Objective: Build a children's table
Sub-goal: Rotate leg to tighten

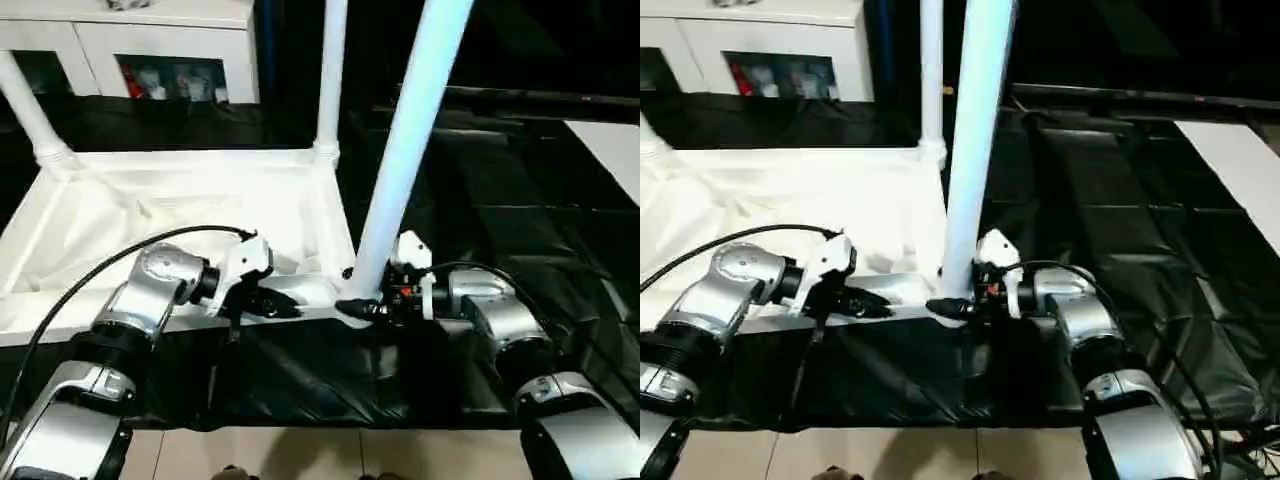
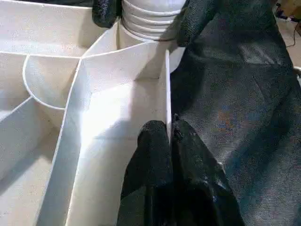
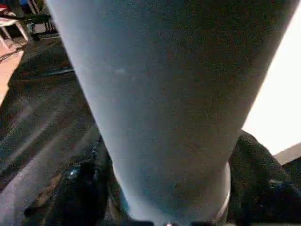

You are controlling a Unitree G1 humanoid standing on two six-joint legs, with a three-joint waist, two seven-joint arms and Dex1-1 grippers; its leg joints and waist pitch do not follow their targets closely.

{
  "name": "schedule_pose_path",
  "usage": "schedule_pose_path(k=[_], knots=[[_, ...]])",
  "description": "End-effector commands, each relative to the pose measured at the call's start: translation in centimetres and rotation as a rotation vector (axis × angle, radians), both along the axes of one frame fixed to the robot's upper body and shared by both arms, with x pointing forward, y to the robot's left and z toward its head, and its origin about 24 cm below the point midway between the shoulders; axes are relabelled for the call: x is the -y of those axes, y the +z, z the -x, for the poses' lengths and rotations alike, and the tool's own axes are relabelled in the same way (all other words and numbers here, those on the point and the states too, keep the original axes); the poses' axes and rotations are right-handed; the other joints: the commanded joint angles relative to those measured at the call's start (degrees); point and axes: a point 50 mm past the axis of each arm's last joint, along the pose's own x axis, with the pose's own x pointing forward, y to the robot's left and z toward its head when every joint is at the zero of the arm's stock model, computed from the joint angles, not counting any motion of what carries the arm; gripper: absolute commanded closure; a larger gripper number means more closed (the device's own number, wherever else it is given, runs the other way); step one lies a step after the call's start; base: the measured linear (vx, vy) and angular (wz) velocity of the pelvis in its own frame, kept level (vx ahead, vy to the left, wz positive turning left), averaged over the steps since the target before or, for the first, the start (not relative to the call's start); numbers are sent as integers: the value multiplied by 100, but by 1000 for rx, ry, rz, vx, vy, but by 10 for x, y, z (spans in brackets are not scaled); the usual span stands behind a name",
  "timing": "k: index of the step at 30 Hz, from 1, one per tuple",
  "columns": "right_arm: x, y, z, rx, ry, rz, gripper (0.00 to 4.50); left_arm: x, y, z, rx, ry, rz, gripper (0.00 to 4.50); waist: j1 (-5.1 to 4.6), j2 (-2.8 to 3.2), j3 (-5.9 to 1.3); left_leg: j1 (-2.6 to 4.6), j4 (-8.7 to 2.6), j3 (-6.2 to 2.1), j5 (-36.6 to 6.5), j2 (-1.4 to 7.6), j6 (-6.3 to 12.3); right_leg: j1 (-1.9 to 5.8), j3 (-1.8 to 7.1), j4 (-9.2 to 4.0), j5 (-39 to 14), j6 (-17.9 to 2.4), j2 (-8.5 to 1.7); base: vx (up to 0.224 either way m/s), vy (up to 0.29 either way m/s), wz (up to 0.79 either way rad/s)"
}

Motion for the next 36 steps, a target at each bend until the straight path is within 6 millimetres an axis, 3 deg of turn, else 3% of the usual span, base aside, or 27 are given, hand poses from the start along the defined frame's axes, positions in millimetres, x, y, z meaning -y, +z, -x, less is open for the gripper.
schedule_pose_path(k=[1, 5, 8, 9, 10, 13, 16, 20, 22, 26, 31, 32, 36], knots=[[-6, -8, 6, -45, 42, 15, 167, 11, -2, 2, -19, -67, 4, 450, 4, 61, -389, 81, -414, -69, -1312, 219, 108, 252, 266, -344, -1244, -1495, -343, 0, 0, 0], [-8, -14, 8, -37, -43, 2, 176, 17, -5, -2, 15, -11, 0, 450, 9, 54, -394, 88, -407, -59, -1257, 214, 131, 249, 268, -339, -1064, -1534, -334, 0, 0, 0], [-12, -25, -2, 14, -369, 13, 176, 36, -9, -13, 71, 148, 15, 450, -46, 57, -337, 169, -434, -76, -1807, 196, -110, 170, 288, -451, -1929, -1340, -350, 0, 0, 0], [-13, -26, -2, 12, -394, 9, 176, 38, -9, -14, 78, 159, 18, 450, -57, 46, -324, 175, -437, -88, -1904, 181, -153, 164, 284, -480, -2197, -1257, -355, 0, 0, 0], [-16, -28, -5, 3, -497, -7, 177, 48, -9, -17, 96, 192, 26, 450, -92, 30, -326, 155, -453, -134, -2017, 180, -197, 176, 274, -532, -2697, -1020, -375, 0, 0, 0], [-27, -32, -8, -22, -659, -42, 177, 68, -8, -20, 117, 245, 50, 450, -135, 31, -325, 164, -464, -156, -2185, 171, -198, 142, 251, -587, -2952, -852, -374, 0, 0, 0], [-49, -32, -10, -39, -756, -65, 177, 86, -7, -22, 154, 297, 63, 450, -169, 32, -311, 149, -475, -176, -2290, 161, -139, 125, 232, -618, -3066, -793, -378, 0, 0, 0], [-68, -24, -9, 0, -724, -114, 177, 94, -7, -18, 146, 282, 88, 450, -194, 30, -315, 133, -477, -194, -2424, 143, -86, 125, 217, -662, -3264, -657, -384, 0, 0, 0], [-63, -16, -13, 28, -730, -148, 122, 89, -8, -16, 145, 265, 82, 450, -195, 43, -330, 112, -492, -192, -2347, 156, -54, 134, 232, -641, -2964, -730, -380, 0, 0, 0], [-43, -10, -19, 65, -709, -139, 90, 73, -7, -14, 143, 216, 71, 450, -191, 43, -360, 73, -485, -162, -2099, 160, 13, 163, 260, -565, -2357, -939, -369, 0, 0, 0], [-26, -7, -18, 78, -591, -118, 81, 57, -6, -10, 120, 164, 64, 450, -170, 23, -386, 27, -443, -120, -1625, 156, 200, 230, 276, -469, -1690, -1195, -370, 0, 0, 0], [-19, -7, -17, 91, -536, -94, 81, 52, -5, -9, 116, 149, 66, 450, -159, -9, -396, 25, -429, -107, -1460, 158, 251, 244, 275, -449, -1504, -1252, -373, 0, 0, 0], [-7, -8, -10, 83, -377, -64, 81, 39, -5, -6, 102, 103, 47, 450, -139, 2, -435, -11, -375, -86, -832, 154, 505, 309, 259, -309, -563, -1543, -344, 53, -16, 1]])
